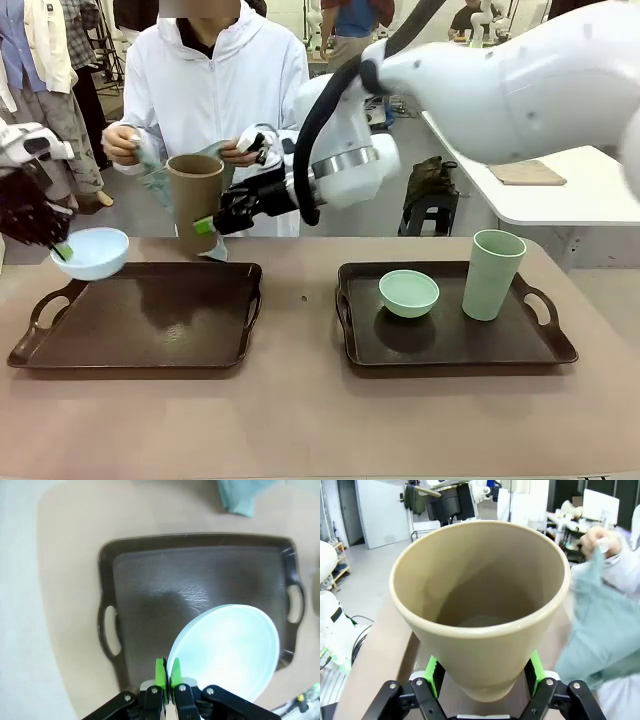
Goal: Set up a tray with a mat and arrange the tableware.
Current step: Pick up the Picnic Bowl and Reusable plastic cup from the Handle tray in front of the human's position and hold them in the air.
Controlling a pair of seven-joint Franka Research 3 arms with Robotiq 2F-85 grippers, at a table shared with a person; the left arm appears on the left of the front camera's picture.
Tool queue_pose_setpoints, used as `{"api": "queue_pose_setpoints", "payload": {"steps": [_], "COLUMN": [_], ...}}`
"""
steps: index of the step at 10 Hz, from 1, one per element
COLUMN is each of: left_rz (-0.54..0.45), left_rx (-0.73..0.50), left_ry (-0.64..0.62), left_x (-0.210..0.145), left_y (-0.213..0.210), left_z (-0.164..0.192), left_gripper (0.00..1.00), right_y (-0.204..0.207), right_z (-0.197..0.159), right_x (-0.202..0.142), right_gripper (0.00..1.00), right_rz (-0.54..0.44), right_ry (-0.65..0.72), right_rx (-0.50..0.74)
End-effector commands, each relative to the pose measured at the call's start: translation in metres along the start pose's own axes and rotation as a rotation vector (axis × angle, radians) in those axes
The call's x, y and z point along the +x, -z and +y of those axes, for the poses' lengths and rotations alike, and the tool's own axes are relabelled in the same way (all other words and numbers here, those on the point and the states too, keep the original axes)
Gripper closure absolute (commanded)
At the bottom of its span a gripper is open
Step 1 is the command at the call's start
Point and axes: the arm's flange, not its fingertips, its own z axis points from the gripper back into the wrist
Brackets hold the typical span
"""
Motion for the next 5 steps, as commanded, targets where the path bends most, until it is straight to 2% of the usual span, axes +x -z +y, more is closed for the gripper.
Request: {"api": "queue_pose_setpoints", "payload": {"steps": [1,3,5], "left_rz": [-0.055,-0.101,-0.112], "left_rx": [0.001,0.023,0.043], "left_ry": [0.007,0.004,-0.022], "left_x": [-0.015,-0.024,-0.025], "left_y": [-0.042,-0.083,-0.096], "left_z": [-0.003,-0.008,-0.007], "left_gripper": [1.00,1.00,1.00], "right_y": [-0.041,-0.063,-0.066], "right_z": [0.047,0.068,0.067], "right_x": [0.009,0.030,0.030], "right_gripper": [0.78,0.78,0.78], "right_rz": [-0.037,-0.046,-0.022], "right_ry": [-0.061,-0.080,-0.045], "right_rx": [-0.028,-0.059,-0.052]}}
